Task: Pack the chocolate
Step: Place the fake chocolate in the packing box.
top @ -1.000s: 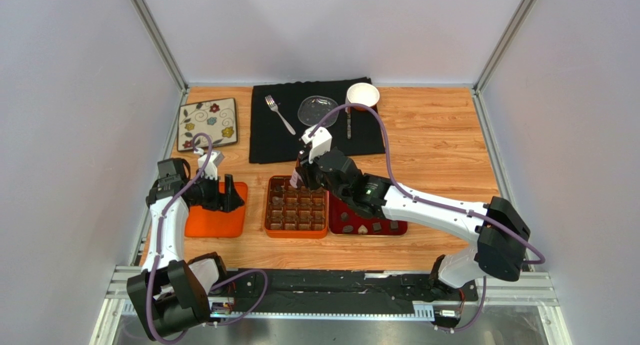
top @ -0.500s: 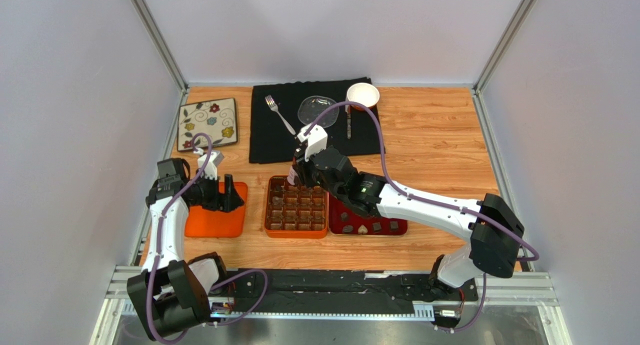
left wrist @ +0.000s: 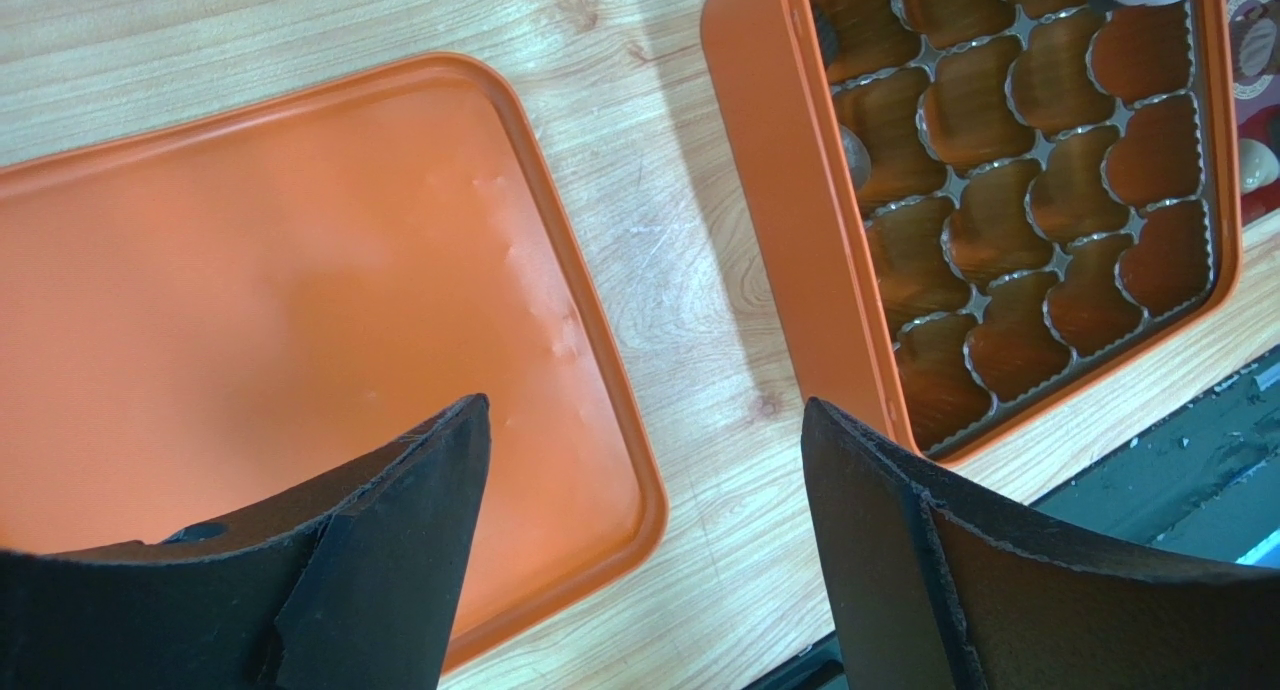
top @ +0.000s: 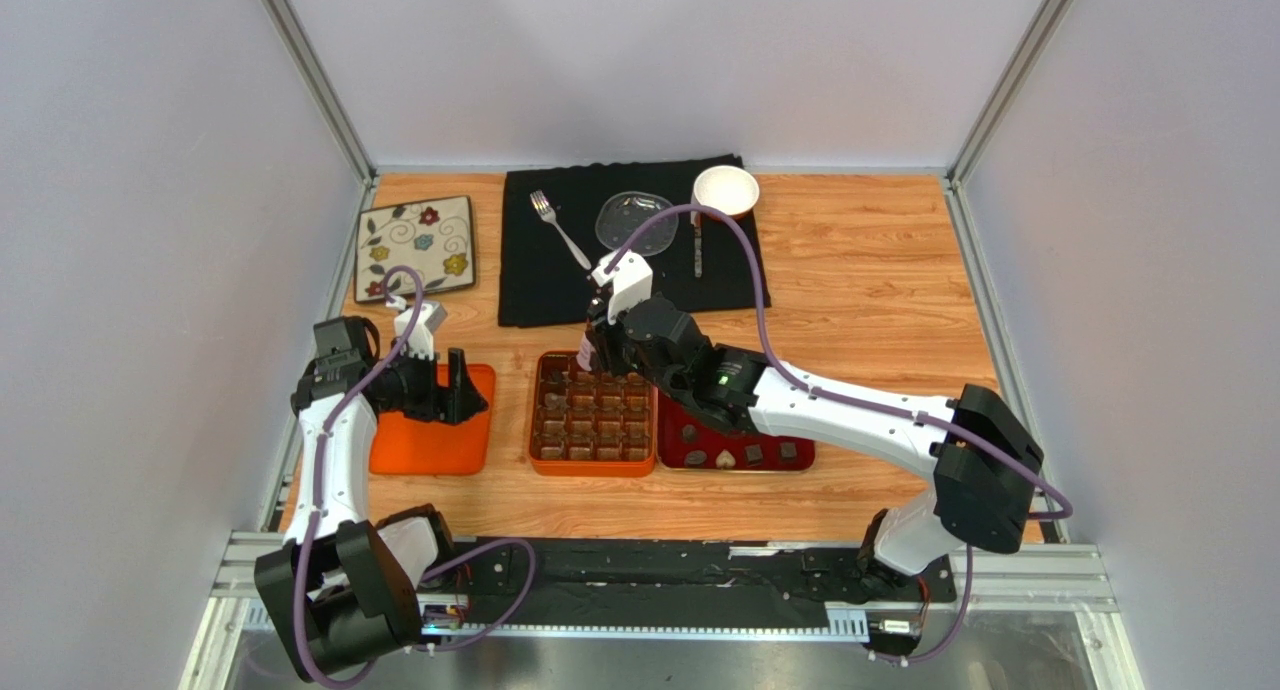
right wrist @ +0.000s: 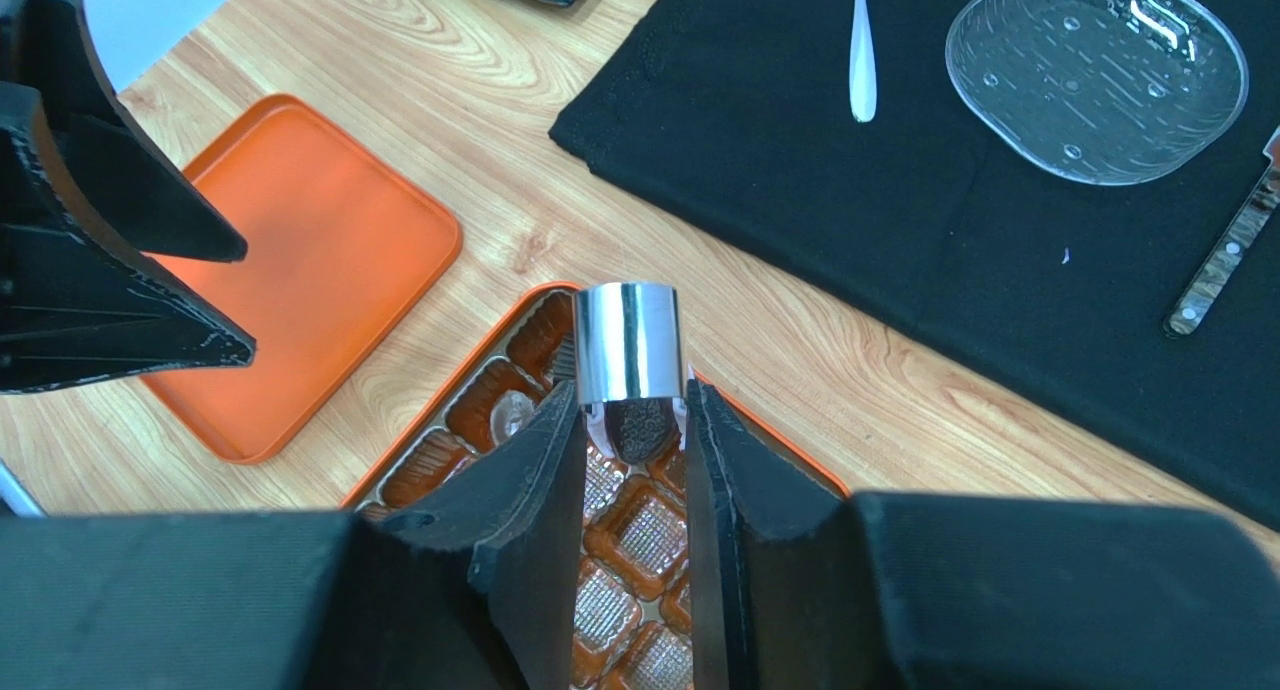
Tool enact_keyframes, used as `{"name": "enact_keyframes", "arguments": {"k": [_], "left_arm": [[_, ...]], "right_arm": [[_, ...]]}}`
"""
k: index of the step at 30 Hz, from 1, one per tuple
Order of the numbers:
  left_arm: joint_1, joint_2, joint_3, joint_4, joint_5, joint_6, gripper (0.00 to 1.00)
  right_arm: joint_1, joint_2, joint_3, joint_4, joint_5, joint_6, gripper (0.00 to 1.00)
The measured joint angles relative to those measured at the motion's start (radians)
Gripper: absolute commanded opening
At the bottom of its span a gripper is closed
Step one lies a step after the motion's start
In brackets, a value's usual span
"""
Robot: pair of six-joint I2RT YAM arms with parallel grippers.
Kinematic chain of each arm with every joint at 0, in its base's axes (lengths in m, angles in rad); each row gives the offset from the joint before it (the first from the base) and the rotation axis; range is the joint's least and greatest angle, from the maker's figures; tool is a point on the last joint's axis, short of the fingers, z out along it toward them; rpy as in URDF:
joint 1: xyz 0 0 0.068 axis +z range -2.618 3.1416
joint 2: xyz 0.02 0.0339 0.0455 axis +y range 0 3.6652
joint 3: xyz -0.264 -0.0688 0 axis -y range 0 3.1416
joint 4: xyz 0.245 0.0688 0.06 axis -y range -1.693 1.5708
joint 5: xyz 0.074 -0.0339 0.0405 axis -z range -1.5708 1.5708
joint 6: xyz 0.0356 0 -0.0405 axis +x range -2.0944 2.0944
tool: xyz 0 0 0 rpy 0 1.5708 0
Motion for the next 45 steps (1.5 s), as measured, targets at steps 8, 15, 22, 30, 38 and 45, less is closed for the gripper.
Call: {"name": "enact_keyframes", "arguments": {"k": [8, 15, 22, 30, 38, 45], "left_arm": [[0.005, 0.000, 0.000, 0.000, 0.000, 0.001, 0.84], [0.008, 0.000, 0.000, 0.000, 0.000, 0.004, 0.84], [0.013, 0.000, 0.000, 0.000, 0.000, 0.004, 0.84], [0.013, 0.000, 0.000, 0.000, 0.000, 0.005, 0.84], [0.013, 0.000, 0.000, 0.000, 0.001, 0.009, 0.84], [0.014, 0.000, 0.000, 0.000, 0.002, 0.011, 0.84]], "right_arm": [[0.000, 0.018, 0.002, -0.001, 0.001, 0.000, 0.19], [-0.002, 0.018, 0.004, -0.006, 0.008, 0.000, 0.20], [-0.007, 0.018, 0.004, -0.016, 0.009, 0.001, 0.21], [-0.009, 0.030, 0.021, -0.016, 0.005, 0.001, 0.21], [-0.011, 0.040, 0.034, -0.020, 0.002, 0.001, 0.22], [-0.024, 0.039, 0.031, -0.023, 0.003, 0.005, 0.22]]}}
